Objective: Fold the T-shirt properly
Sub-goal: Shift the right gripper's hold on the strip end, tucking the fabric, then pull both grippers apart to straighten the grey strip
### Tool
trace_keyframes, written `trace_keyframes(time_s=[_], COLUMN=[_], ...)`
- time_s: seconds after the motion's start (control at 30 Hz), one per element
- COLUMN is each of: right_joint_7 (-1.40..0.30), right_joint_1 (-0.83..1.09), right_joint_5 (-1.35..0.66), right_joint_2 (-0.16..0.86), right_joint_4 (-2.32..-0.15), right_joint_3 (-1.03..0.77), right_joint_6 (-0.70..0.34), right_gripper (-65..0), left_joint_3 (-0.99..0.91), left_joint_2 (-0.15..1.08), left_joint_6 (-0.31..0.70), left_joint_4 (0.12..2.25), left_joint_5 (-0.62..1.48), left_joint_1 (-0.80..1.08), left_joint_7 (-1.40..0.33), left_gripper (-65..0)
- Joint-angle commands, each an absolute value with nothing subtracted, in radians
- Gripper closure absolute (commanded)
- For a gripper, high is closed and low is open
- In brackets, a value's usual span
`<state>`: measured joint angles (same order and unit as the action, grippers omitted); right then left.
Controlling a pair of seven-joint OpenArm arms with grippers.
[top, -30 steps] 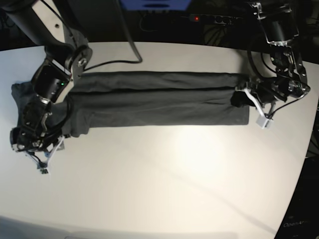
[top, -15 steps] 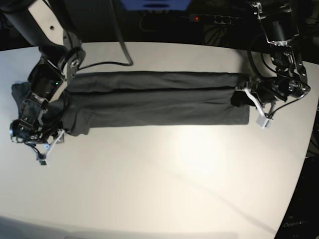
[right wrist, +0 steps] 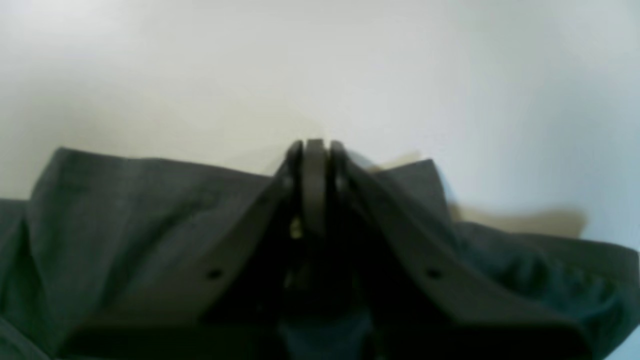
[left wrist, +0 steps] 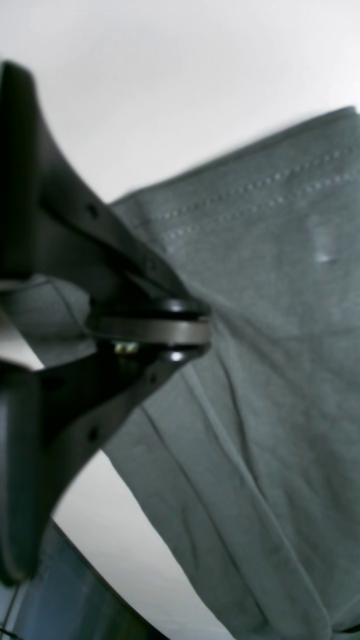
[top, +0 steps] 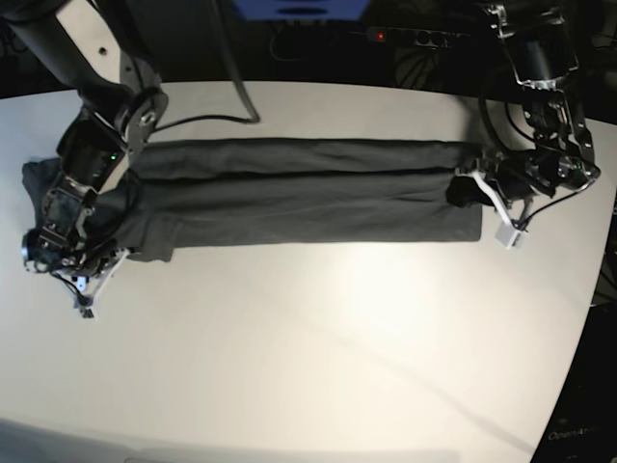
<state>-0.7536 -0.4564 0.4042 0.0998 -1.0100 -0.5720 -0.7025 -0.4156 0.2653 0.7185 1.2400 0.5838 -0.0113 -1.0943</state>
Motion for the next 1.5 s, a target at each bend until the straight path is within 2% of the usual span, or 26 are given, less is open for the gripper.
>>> trace_keyframes(time_s=[0.0, 0.63, 0.97, 1.13, 1.47], right_joint_7=[-0.760, -0.766, -0.773, -0.773, -0.774], right_joint_1=[-0.472, -0.449, -0.277, -0.225, -0.140], right_joint_5=[0.417, 0.486, 0.486, 0.484, 0.486], right_joint_2=[0.107, 0.119, 0.079, 0.077, 0.073], right_joint_4=[-1.023, -1.040, -1.395, -1.469, -1.603], right_joint_3=[-0.572, -0.533, -0.397, -0.337, -0.332], right_joint_6=[-0.698, -0.698, -0.698, -0.698, -0.698], right_gripper=[-0.1, -0.3, -0.3, -0.3, -0.3], left_joint_3=[-0.414, -0.414, -0.414, -0.414, -0.414], left_joint_2=[0.275, 0.275, 0.275, 0.275, 0.275], left_joint_6=[0.698, 0.698, 0.698, 0.698, 0.698], left_joint_4=[1.233, 1.225, 1.224, 1.224, 1.224], left_joint_5=[0.478, 0.476, 0.476, 0.475, 0.476], left_joint_1=[0.001, -0.013, -0.015, -0.015, -0.015], left_joint_7=[-1.176, -1.170, -1.170, -1.170, -1.170], left_gripper=[-2.6, -2.6, -2.6, -2.6, -2.6])
